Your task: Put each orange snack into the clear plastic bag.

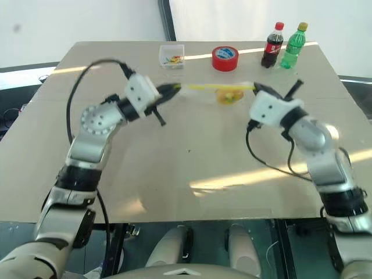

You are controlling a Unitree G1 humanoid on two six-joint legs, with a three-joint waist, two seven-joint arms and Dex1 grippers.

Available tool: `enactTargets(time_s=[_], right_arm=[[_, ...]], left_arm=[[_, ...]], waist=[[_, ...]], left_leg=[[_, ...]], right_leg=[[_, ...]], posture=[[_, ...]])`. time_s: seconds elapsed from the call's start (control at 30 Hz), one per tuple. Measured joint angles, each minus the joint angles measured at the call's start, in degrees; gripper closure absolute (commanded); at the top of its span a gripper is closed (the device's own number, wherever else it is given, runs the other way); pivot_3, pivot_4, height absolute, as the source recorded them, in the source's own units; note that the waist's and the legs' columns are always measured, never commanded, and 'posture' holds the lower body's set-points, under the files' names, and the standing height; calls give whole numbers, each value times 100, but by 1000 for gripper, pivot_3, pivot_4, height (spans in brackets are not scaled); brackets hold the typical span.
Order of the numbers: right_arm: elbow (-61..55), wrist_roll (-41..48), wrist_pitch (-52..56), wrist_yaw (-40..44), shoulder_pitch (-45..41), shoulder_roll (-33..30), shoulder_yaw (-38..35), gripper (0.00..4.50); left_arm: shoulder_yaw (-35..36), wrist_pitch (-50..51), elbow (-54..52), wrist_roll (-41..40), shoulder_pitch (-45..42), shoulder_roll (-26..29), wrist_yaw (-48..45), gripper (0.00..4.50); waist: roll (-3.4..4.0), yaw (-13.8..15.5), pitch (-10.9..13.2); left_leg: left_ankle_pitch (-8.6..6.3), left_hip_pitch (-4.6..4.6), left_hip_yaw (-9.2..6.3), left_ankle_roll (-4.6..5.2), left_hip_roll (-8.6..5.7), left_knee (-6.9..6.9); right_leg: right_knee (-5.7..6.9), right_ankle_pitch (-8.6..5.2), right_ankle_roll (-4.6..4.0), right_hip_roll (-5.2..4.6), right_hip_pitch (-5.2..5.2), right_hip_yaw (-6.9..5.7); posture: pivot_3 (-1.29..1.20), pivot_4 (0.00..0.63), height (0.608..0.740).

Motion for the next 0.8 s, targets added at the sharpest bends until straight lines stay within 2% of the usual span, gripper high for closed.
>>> enactTargets(time_s=[0.13,0.17,0.27,0.3,0.33,0.47,0.57,0.8], right_arm=[[-360,60,372,96,935,234,61,4481],[-427,65,437,121,1138,270,96,3895],[-450,72,628,196,1599,262,89,2603],[-475,119,724,272,1703,263,81,1914],[-505,140,767,297,1719,264,76,1580],[-1319,891,1248,871,1799,111,-306,1580],[-1676,976,1271,1120,1477,-3,-208,1580],[-1095,168,1142,1107,117,675,1350,1580]], left_arm=[[-272,-196,-157,267,690,28,-20,4500],[-310,-288,-174,374,783,57,-12,4500],[-261,-410,-167,581,975,222,48,4500],[-261,-477,-165,635,1008,229,52,4500],[-261,-502,-165,643,1014,229,52,4500],[-270,-604,-165,712,989,259,-54,4500],[-320,-607,-164,737,856,260,-113,4500],[-454,-437,-281,793,672,157,-184,4500]], waist=[[0,27,0],[0,32,0],[1,35,0],[1,34,0],[1,32,0],[2,31,1],[1,20,0],[0,8,1]], left_leg=[[0,6,-7,1,-1,8],[-1,9,-9,1,-1,9],[-1,20,-11,1,-3,11],[-1,19,-12,1,-3,11],[-1,19,-12,1,-3,12],[-1,17,-14,1,-2,13],[-1,23,-19,1,-4,14],[-1,31,-21,1,-6,14]], right_leg=[[10,0,0,2,5,-7],[10,0,0,2,10,-10],[9,0,0,2,23,-13],[9,0,0,3,23,-13],[9,0,0,3,23,-13],[7,0,1,3,23,-16],[6,-1,2,5,32,-23],[2,-1,1,10,40,-25]], posture=[[0,150,740],[0,150,740],[0,150,740],[0,150,740],[0,150,740],[0,150,740],[0,150,740],[0,150,740]])
